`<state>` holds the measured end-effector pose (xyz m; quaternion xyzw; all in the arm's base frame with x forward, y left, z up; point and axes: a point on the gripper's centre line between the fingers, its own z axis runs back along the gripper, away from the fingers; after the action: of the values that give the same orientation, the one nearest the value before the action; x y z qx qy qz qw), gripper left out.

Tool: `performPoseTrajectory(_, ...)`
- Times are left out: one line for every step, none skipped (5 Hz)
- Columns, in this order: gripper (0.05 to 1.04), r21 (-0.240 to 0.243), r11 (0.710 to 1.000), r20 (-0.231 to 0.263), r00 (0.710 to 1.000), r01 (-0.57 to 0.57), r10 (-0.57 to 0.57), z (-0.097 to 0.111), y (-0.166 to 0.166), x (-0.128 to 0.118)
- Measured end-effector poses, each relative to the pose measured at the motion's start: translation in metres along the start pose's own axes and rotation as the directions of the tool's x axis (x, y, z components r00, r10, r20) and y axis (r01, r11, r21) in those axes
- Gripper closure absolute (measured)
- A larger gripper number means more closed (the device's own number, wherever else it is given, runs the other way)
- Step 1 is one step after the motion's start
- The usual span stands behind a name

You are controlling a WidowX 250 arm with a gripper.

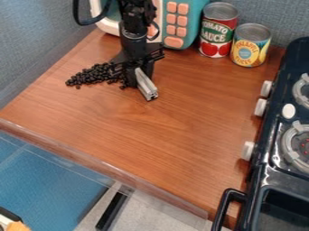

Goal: Sweep into pile

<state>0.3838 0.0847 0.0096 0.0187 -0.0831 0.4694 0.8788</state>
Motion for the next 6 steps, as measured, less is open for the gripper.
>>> performPoseTrajectory(0.696,0.009,1.0,-0.006,1.0,-0.01,0.01,0.0,0.008,0.0)
performPoseTrajectory(0.696,0.028,0.999,-0.007,1.0,-0.014,0.015,-0.001,0.019,0.001)
performPoseTrajectory(0.696,0.034,0.999,-0.008,1.0,-0.021,0.021,-0.001,0.024,0.001)
performPoseTrajectory(0.696,0.051,0.998,-0.008,0.999,-0.044,0.044,-0.001,0.037,0.002)
performPoseTrajectory(0.696,0.066,0.996,-0.002,0.998,-0.064,0.064,0.0,0.046,0.004)
performPoseTrajectory(0.696,0.076,0.994,0.0,0.997,-0.077,0.077,0.0,0.054,0.004)
